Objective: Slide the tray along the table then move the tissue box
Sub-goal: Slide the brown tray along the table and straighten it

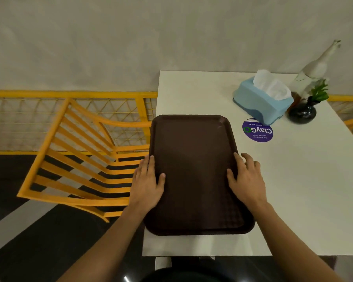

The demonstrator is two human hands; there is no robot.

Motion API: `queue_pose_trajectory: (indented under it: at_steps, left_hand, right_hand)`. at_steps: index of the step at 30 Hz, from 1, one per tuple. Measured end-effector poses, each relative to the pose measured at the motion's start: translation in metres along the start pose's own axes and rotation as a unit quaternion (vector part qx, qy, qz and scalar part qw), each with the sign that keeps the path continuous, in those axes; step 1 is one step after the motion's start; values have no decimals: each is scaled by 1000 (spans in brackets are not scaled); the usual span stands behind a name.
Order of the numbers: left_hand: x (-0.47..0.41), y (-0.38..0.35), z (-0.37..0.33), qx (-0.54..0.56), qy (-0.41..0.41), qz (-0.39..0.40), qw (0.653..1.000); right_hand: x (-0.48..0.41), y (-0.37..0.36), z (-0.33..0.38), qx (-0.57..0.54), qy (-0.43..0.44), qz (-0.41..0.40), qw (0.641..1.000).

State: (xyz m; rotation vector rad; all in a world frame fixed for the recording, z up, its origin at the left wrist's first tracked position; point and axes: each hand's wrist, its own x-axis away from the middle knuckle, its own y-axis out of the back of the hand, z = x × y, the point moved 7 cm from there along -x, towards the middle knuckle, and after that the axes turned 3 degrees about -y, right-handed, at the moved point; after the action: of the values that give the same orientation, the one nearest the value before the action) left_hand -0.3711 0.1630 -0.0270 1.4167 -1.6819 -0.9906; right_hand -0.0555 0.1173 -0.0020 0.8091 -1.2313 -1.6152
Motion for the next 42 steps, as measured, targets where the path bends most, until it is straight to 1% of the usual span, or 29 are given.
queue_pose_trajectory:
  at_steps: [4,6,9,15,22,31,42]
  left_hand:
    - [2,8,7,13,-22,-5,1000]
    - [11,8,8,19,-26,-9,999]
    - [21,-2,5,21,-39,7,999]
    - [9,-11,-8,17,-45,-4,999]
    - [-11,-21,-21,-9,-30,10,999]
    - [7,-22,-15,-36,-19,0,999]
    - [-9,-18,-15,-24,-25,9,999]
  right_hand:
    - [11,-10,-9,10,-26,9,1000]
    - [18,-13,-13,-5,-30,8,1000]
    - [23,-18,-19,-11,-29,8,999]
    - [11,-23,-39,-7,-21,42,999]
    - [-11,-21,-55,-4,-10,71,997]
    - [-1,-29,-61,-20,17,76,997]
    - [-12,-28,-53,-17,7,90,996]
